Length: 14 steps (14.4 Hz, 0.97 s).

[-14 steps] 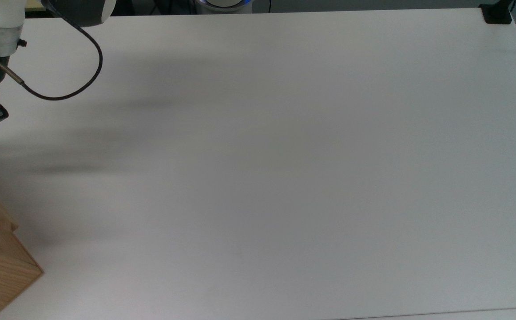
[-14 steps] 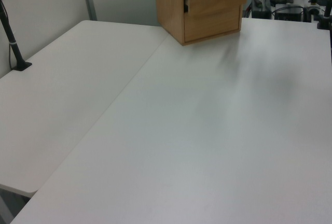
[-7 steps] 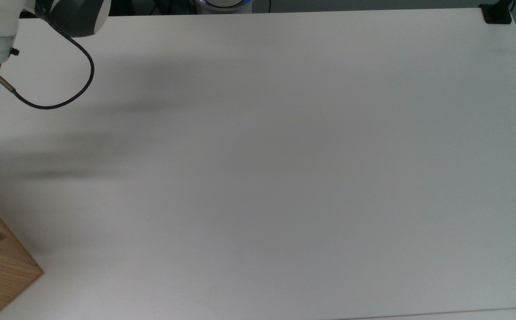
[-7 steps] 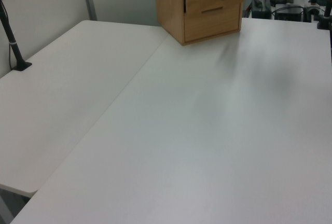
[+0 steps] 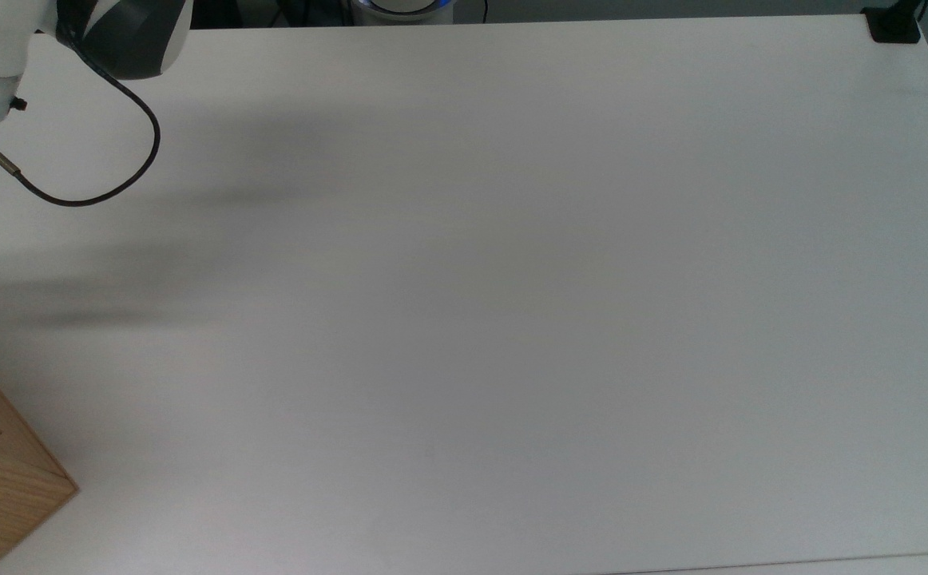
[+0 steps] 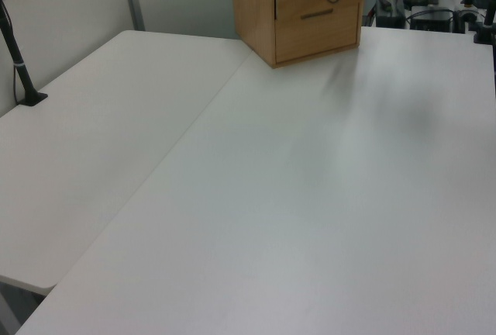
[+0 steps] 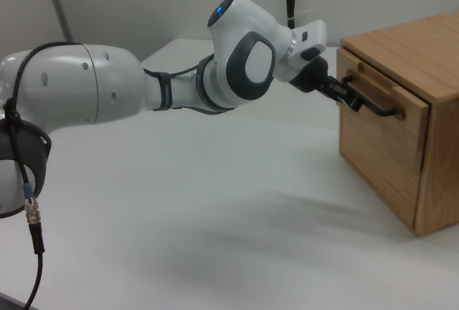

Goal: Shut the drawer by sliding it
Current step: 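Press the drawer fully shut against the cabinet frame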

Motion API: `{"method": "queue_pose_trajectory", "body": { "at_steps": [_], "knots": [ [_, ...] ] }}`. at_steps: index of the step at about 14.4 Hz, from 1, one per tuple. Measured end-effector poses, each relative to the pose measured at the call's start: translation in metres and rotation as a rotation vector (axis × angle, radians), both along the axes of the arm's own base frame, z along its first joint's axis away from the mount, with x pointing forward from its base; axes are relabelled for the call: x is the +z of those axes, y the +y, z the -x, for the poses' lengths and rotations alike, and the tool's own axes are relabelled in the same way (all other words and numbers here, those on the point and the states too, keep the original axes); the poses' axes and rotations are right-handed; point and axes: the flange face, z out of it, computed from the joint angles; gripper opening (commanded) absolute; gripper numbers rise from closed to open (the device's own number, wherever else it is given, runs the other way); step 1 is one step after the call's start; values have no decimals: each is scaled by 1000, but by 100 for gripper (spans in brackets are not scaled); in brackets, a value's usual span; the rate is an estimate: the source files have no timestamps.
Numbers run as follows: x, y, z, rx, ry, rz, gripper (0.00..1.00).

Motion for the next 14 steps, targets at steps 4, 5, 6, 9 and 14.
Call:
{"method": "queue_pose_trajectory", "body": {
  "at_steps": [4, 5, 6, 9, 14],
  "knots": [
    [-4, -5, -2, 12, -19, 15, 8],
    [-6, -7, -2, 14, -21, 19, 8],
    [-8, -9, -2, 16, -15, 30, 8],
    [-14, -13, -4, 34, -29, 55, 9],
    [-20, -20, -3, 35, -35, 65, 9]
  ]
}}
